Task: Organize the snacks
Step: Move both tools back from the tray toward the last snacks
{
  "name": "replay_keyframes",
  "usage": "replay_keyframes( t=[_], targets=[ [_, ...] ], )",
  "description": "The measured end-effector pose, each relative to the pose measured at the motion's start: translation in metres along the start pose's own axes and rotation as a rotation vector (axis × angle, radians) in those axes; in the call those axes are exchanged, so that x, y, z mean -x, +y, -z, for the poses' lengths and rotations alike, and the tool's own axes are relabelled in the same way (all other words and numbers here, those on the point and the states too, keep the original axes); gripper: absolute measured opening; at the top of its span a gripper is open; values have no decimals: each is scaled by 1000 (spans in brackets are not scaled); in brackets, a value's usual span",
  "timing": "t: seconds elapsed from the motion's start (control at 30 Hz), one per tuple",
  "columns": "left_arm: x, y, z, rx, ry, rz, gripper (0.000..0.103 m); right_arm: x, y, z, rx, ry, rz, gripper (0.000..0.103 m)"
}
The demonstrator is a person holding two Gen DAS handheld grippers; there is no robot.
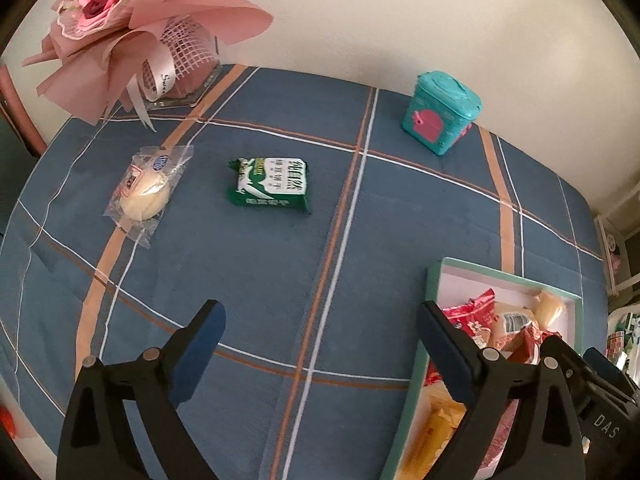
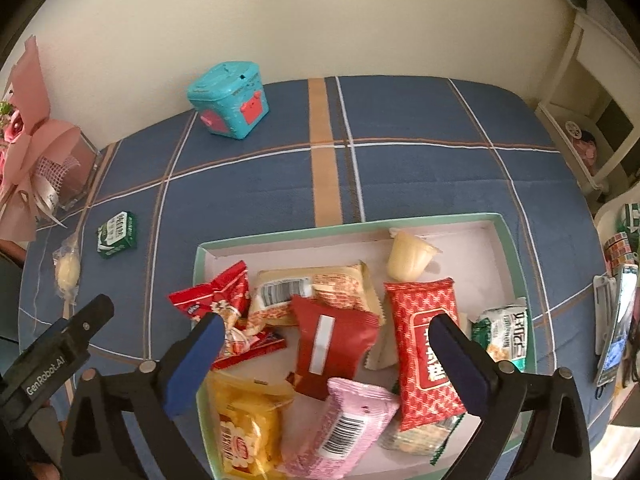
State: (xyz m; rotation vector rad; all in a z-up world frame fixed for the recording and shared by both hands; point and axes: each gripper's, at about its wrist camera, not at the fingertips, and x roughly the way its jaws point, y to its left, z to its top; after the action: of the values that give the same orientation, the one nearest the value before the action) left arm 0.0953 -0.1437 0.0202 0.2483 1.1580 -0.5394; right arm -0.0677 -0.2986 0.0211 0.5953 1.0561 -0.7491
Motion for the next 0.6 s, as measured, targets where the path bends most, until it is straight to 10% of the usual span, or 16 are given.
replay_keyframes(
  t=[0.6],
  targets=[
    [-2, 120, -24, 172, -69, -30, 96, -22, 127, 10, 186, -1, -79, 103]
  ],
)
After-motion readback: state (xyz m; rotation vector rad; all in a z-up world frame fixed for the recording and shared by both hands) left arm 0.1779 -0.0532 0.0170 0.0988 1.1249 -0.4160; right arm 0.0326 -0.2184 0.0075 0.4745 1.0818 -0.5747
